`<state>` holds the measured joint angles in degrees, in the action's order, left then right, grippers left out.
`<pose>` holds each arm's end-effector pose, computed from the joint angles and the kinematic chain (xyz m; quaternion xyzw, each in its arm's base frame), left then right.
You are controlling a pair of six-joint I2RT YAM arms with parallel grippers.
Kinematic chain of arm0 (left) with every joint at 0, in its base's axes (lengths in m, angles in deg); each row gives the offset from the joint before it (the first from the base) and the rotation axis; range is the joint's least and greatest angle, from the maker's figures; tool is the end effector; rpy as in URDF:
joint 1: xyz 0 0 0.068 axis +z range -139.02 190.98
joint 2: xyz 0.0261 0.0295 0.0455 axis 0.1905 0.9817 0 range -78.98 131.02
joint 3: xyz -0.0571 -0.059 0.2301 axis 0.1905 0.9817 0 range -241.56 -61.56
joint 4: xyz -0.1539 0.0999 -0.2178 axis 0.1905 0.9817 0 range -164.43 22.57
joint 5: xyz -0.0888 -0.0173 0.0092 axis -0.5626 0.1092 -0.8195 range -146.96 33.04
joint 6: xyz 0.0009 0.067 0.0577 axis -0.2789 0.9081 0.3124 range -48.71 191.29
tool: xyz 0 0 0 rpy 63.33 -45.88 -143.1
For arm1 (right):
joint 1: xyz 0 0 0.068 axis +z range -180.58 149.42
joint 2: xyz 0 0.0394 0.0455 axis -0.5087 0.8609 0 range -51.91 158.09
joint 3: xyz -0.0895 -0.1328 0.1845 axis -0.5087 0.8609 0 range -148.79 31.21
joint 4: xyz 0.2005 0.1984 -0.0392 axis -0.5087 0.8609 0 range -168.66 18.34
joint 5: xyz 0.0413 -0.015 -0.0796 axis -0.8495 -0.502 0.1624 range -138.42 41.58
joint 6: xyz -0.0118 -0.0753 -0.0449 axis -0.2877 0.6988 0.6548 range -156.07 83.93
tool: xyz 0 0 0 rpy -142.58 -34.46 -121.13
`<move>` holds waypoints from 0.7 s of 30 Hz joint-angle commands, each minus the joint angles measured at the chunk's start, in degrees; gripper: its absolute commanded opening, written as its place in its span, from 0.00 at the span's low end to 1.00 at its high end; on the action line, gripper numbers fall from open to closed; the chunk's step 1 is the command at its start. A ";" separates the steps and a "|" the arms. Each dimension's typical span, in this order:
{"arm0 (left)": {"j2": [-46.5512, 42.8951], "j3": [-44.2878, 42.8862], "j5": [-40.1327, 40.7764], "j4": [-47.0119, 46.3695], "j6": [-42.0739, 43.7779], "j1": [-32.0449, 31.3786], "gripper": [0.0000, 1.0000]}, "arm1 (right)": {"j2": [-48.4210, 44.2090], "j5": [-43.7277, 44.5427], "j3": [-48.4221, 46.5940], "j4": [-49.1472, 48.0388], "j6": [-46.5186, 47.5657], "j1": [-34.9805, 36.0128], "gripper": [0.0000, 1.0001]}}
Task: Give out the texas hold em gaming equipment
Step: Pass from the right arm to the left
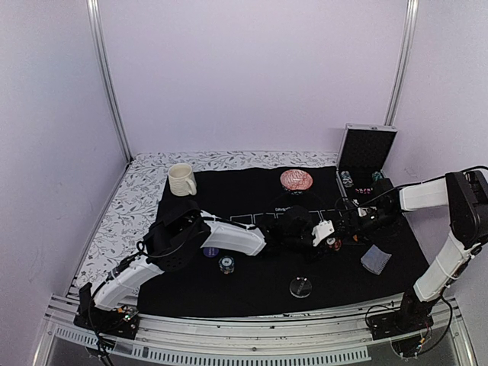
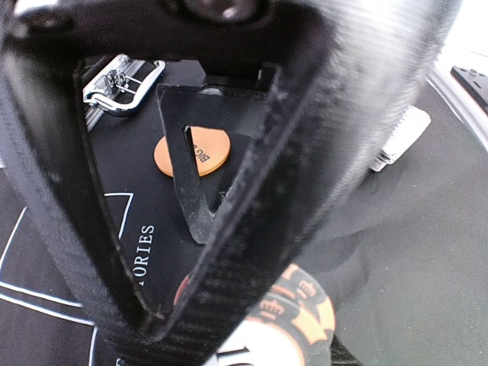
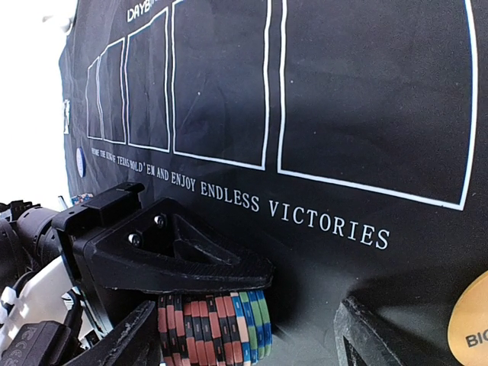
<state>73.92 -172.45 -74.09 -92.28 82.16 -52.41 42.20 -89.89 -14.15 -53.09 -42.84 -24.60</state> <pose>0.2505 -0.5517 0.0234 0.5655 0.6129 -0.3499 0.4267 0.2887 0.0826 0.0561 -0.0419 0.9268 0.3627 0.0880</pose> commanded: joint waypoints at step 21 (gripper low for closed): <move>-1.11 -3.21 9.02 18.41 4.54 -2.02 0.09 | -8.47 0.98 -0.19 -0.12 -1.44 -4.77 0.79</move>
<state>73.29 -174.65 -70.52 -86.07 83.78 -53.27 36.74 -90.46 -14.15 -53.09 -43.17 -28.29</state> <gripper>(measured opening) 0.394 0.794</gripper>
